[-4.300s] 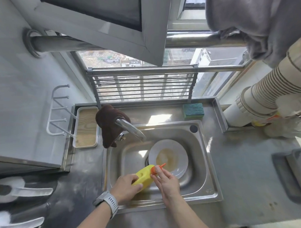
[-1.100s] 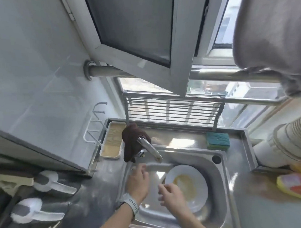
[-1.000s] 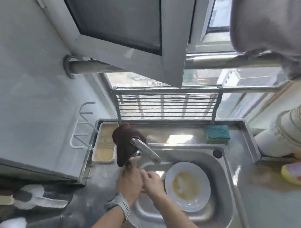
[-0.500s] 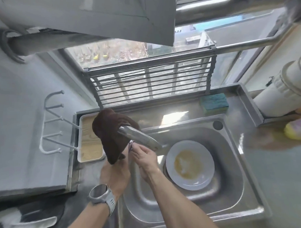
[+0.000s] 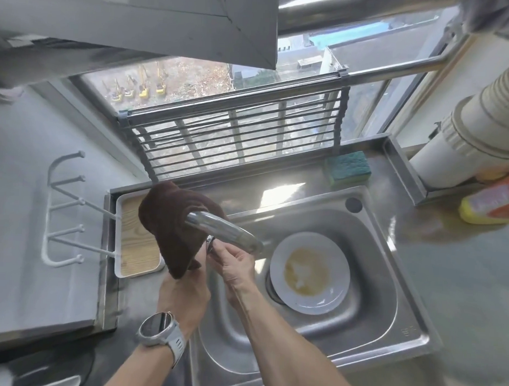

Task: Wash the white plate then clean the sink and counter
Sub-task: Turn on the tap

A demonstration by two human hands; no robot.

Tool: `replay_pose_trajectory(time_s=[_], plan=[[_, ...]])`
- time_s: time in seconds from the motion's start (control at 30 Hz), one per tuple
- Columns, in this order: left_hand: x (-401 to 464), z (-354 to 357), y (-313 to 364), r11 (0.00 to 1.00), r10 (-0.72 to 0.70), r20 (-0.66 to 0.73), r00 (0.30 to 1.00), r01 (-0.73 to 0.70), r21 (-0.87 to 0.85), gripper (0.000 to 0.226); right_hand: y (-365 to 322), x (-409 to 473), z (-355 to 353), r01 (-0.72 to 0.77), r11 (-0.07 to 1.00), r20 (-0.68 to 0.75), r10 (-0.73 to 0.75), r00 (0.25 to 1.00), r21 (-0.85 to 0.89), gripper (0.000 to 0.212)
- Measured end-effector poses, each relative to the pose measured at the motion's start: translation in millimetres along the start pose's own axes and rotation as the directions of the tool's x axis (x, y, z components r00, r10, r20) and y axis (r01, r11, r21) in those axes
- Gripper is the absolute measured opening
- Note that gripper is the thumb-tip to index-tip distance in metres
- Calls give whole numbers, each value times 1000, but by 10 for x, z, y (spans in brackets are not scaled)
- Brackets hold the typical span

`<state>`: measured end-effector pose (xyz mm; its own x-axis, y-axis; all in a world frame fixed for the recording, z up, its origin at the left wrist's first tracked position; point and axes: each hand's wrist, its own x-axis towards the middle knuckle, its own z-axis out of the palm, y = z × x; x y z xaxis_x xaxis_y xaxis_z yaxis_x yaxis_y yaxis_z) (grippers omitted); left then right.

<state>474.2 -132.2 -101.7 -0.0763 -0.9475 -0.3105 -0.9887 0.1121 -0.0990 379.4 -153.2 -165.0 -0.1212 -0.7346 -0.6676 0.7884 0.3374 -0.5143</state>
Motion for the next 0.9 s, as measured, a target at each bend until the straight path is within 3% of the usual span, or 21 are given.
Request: replay_pose_trajectory(time_s=[0.17, 0.27, 0.37, 0.53, 0.63, 0.73, 0.8, 0.83, 0.9], plan=[[-19, -59, 32, 996, 34, 39, 999, -31, -78, 45, 25, -23, 10, -12, 999, 2, 12, 1000, 45, 35], [-11, -43, 31, 983, 20, -35, 999, -27, -181, 68, 31, -75, 29, -51, 995, 18, 50, 999, 84, 33], [-61, 21, 43, 955, 99, -151, 984, -136, -265, 87, 13, -214, -38, -129, 988, -20, 132, 991, 86, 28], [-273, 65, 203, 914, 78, -233, 969, -163, -371, 73, -76, -627, -599, -340, 935, -148, 353, 924, 104, 34], [-470, 92, 458, 860, -14, -219, 976, -100, -500, 59, -354, -856, -1060, -389, 921, -249, 377, 892, 1, 32], [-632, 220, 695, 753, -101, -68, 993, 32, -657, 48, -848, -993, -1383, -393, 885, -333, 302, 893, -251, 37], [-669, 278, 831, 647, -158, 77, 985, 162, -745, 45, -1329, -1001, -1474, -307, 812, -351, 135, 927, -497, 33], [-662, 297, 893, 587, -183, 133, 974, 217, -780, 43, -1601, -963, -1490, -213, 728, -312, -1, 950, -652, 27], [-637, 331, 1004, 492, -230, 214, 949, 303, -816, 39, -2145, -806, -1449, 2, 418, -123, -272, 954, -908, 22]])
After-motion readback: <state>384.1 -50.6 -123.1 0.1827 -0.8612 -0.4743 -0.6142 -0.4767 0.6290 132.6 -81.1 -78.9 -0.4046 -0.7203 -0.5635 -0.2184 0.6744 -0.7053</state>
